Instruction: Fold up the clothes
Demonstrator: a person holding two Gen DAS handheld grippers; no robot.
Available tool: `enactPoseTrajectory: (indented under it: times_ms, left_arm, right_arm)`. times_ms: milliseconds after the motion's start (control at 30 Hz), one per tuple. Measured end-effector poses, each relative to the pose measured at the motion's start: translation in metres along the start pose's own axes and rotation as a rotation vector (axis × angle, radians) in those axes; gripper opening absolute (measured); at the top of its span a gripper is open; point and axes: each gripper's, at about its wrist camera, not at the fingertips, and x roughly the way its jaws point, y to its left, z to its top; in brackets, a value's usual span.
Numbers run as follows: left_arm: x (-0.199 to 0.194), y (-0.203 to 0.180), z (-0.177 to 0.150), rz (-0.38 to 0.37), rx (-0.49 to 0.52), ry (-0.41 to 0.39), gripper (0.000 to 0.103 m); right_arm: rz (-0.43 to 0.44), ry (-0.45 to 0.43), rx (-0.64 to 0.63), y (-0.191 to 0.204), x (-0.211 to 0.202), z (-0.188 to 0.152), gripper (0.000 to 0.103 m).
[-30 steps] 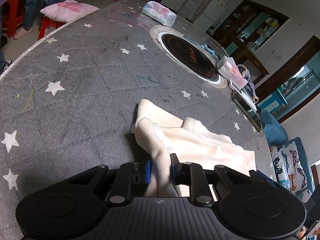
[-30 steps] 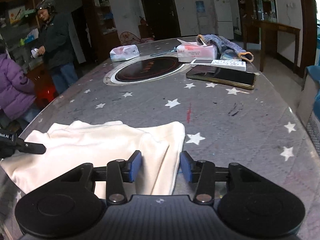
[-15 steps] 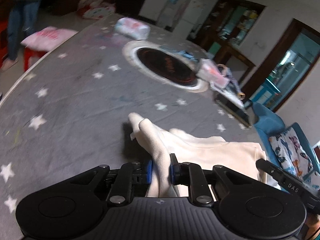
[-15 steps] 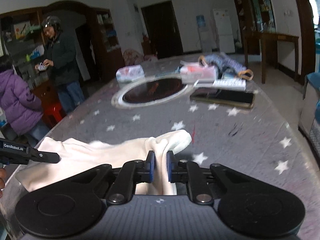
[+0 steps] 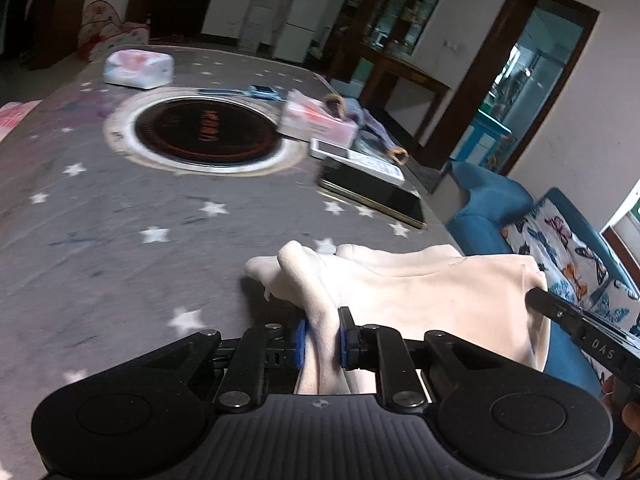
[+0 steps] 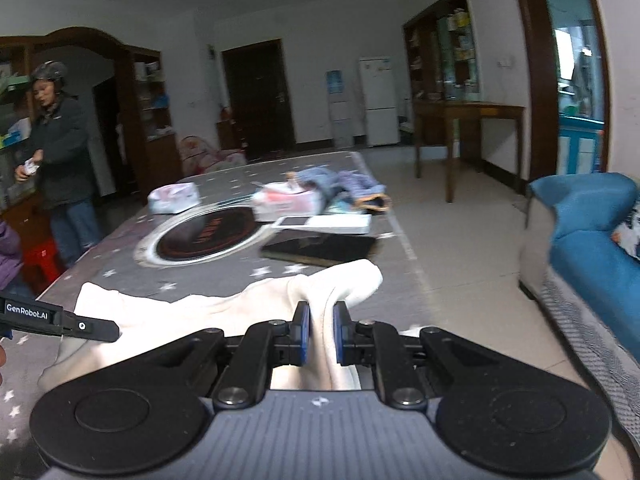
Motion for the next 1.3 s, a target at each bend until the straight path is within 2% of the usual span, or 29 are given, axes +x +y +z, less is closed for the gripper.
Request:
enactPoseTrajectory:
  times_ms: [200, 333, 433, 567, 600, 633, 767, 1000, 1300]
  left_arm:
    - [0.028, -0.029, -0.001, -0.002, 0.059, 0.033, 0.017]
    - [0.041, -0.030, -0.004, 0.023, 0.068, 0.074, 0.017]
    - [0.047, -0.025, -0.007, 0.050, 0.061, 0.100, 0.025]
    - [0.046, -0.017, -0.006, 0.096, 0.066, 0.095, 0.037]
    - [0.044, -0.016, -0.005, 0.107, 0.065, 0.092, 0.043]
    - [0.043, -0.015, -0.003, 0.118, 0.064, 0.089, 0.045]
    - [0.037, -0.017, 0.006, 0.162, 0.076, 0.043, 0.045]
    - [0.043, -0.049, 0.012, 0.122, 0.168, 0.026, 0.044]
    - [0.086, -0.081, 0.011, 0.088, 0.239, 0.077, 0.044]
  right_arm:
    - [-0.055, 0.015, 0.027, -0.030, 0.007, -0.004, 0.011]
    - [-0.079, 0.050, 0.039, -0.046, 0.018, -0.013, 0.011]
    - [-0.103, 0.090, 0.051, -0.055, 0.028, -0.021, 0.012]
    - [-0.139, 0.125, 0.051, -0.061, 0.037, -0.030, 0.015]
    - [-0.138, 0.121, 0.052, -0.062, 0.036, -0.029, 0.016]
    - [-0.136, 0.116, 0.054, -0.063, 0.034, -0.029, 0.016]
    - [-0.082, 0.101, 0.052, -0.062, 0.028, -0.023, 0.016]
    - [0.024, 0.134, -0.001, -0.043, 0.046, -0.016, 0.016]
    - [0.051, 0.170, -0.059, -0.024, 0.076, -0.012, 0.016]
